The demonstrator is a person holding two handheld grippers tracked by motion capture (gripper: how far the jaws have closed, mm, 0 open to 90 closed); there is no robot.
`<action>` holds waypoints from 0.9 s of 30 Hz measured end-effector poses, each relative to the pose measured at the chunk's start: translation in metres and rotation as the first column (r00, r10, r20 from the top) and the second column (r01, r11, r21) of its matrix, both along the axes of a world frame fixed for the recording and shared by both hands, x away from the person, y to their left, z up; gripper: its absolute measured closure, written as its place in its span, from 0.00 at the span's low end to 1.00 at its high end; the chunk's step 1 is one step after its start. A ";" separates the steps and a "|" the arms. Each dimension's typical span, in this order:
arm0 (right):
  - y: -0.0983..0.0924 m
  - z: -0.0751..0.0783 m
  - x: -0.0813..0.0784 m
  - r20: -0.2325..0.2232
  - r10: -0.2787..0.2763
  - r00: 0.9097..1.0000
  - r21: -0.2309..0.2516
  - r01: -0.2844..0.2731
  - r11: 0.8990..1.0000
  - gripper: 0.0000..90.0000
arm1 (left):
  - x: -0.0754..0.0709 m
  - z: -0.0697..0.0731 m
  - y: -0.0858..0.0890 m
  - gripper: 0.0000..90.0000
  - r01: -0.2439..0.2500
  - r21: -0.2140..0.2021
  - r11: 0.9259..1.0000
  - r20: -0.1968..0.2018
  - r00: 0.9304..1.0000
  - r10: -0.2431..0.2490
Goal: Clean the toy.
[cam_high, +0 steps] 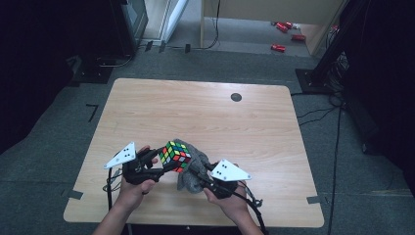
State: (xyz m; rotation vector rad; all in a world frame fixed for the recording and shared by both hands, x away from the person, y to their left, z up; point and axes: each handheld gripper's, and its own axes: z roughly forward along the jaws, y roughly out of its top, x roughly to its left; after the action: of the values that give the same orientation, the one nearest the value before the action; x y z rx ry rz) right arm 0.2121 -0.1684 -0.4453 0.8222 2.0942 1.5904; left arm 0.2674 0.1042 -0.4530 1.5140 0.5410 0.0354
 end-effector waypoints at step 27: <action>0.034 -0.021 -0.007 -0.207 0.000 0.978 0.210 0.044 0.977 0.80 | -0.004 -0.009 -0.008 0.39 -0.154 -0.065 0.986 0.030 0.987 0.156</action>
State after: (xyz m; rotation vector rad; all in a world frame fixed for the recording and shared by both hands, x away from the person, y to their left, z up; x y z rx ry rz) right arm 0.2054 -0.1349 -0.4665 1.1225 2.0650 1.8096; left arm 0.2638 0.0958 -0.4615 1.4055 0.6255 0.1640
